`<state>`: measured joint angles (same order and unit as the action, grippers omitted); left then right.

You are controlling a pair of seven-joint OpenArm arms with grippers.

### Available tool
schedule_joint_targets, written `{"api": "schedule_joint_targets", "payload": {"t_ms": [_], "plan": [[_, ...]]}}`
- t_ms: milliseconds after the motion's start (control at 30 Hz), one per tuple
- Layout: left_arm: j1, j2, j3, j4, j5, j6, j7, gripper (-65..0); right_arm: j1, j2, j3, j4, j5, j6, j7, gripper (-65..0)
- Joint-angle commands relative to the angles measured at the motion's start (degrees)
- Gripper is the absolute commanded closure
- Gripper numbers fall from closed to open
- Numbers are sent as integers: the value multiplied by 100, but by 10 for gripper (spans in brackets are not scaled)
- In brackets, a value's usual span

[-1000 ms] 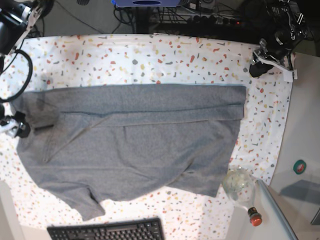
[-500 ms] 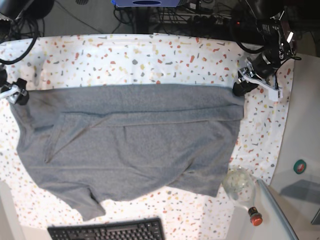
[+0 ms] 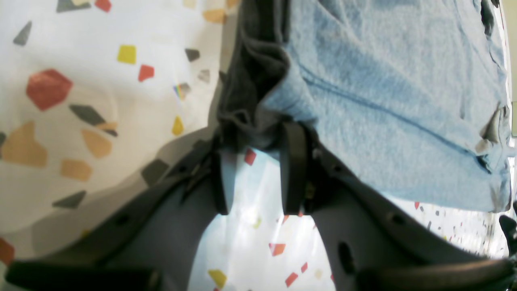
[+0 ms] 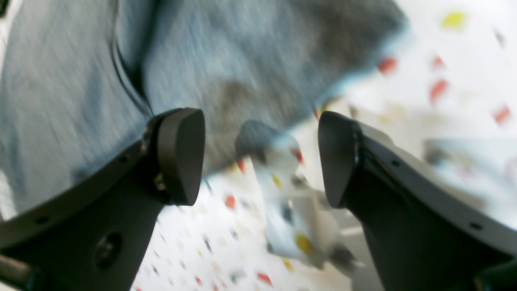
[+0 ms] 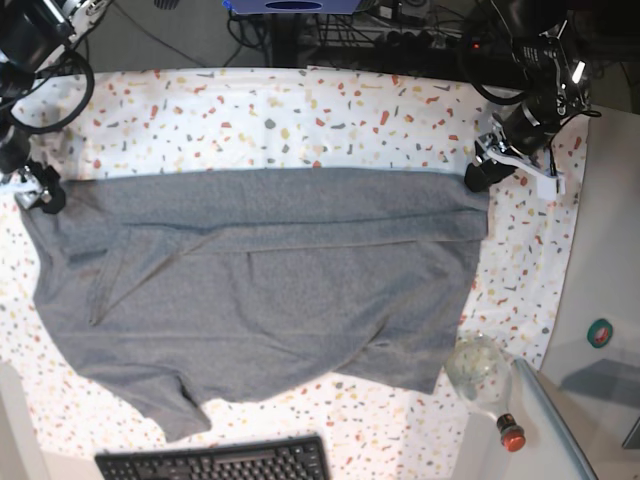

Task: Layout the t-shirt on the table in an organized manner, then fold the t-shirt properly
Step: 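Grasp the folded edge ends with both grippers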

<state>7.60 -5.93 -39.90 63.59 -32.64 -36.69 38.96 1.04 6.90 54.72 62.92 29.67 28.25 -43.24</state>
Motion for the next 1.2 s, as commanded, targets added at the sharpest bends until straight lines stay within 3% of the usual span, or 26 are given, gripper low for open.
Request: {"api": "schedule_joint_targets", "payload": {"t_ms": [0, 167, 633, 733, 800, 867, 900, 967, 1167], "plan": [[168, -44, -58, 107, 60, 25, 126, -178, -3, 106, 18, 34, 53, 1, 56, -398], [537, 106, -806, 441, 69, 807, 117, -184, -91, 88, -35, -1, 53, 1, 56, -398], [678, 132, -885, 986, 60, 825, 126, -191, -108, 97, -52, -1, 44, 37, 30, -398], [669, 132, -885, 1012, 51, 825, 126, -291, -152, 97, -52, -1, 44, 37, 30, -398], [660, 123, -788, 1021, 51, 816, 135, -467, -170, 97, -52, -1, 44, 37, 30, -398], [660, 88, -480, 1003, 51, 710, 135, -602, -179, 97, -52, -1, 44, 37, 30, -398], [643, 88, -313, 986, 51, 623, 126, -638, -179, 97, -52, -1, 44, 37, 30, -398], [564, 88, -85, 968, 51, 552, 126, -643, -179, 97, -52, -1, 44, 45, 30, -398], [80, 141, 179, 529, 69, 570, 126, -571, -179, 97, -52, -1, 44, 45, 30, -398]]}}
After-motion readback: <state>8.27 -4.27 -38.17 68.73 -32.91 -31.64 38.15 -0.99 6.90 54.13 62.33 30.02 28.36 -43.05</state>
